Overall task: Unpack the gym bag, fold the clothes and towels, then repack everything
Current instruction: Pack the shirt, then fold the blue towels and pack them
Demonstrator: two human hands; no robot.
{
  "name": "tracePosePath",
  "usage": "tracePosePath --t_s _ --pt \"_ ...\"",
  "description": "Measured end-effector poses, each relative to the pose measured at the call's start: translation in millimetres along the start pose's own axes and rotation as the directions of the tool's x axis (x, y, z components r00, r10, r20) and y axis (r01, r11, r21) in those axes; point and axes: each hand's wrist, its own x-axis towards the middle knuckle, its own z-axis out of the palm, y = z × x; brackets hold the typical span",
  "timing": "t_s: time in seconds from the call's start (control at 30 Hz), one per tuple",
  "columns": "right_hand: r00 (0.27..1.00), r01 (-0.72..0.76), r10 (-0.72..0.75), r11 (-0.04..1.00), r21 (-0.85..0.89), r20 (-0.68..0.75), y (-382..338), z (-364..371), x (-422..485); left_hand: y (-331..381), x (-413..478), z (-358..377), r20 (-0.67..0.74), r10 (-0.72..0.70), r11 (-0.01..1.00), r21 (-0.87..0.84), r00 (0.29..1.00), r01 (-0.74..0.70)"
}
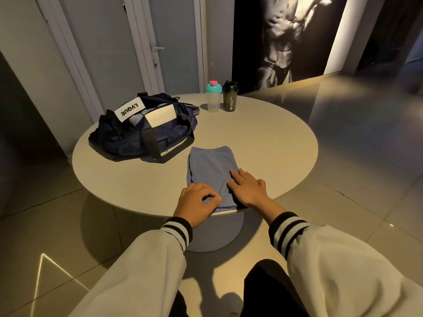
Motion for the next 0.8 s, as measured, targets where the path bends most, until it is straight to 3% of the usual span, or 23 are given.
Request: tracePosePath --t_s 0.1,0.17,0.27,0.43,0.67,0.8 --pt "0.999 0.034 -0.034 0.999 -0.039 0.001 7 6 -4 4 3 -3 -0.045 -0.103 0.995 -0.015 0.994 0.102" --pt "0.994 0.110 -0.112 0.989 -0.094 -0.013 10 10 -6 6 8 -5 -0.006 -0.208 0.971 0.122 0.978 0.207" --pt "0.994 0.105 -0.101 0.985 -0.139 0.034 7 11 -10 7 13 -1 0.114 -0.251 0.923 0.327 0.961 0.203" --pt "0.998 0.065 -0.066 0.991 -0.113 0.000 6 13 -16 3 8 3 0.075 -0.304 0.900 0.350 0.950 0.260" --pt "0.965 0.169 -0.171 0.985 -0.026 -0.201 15 18 -31 2 7 6 0.040 -0.263 0.891 0.394 0.964 0.226" --pt "0.931 0.190 -0.154 0.978 0.081 -0.332 14 24 -40 -2 -6 7 -0.007 0.066 0.951 0.303 0.998 -0.061"
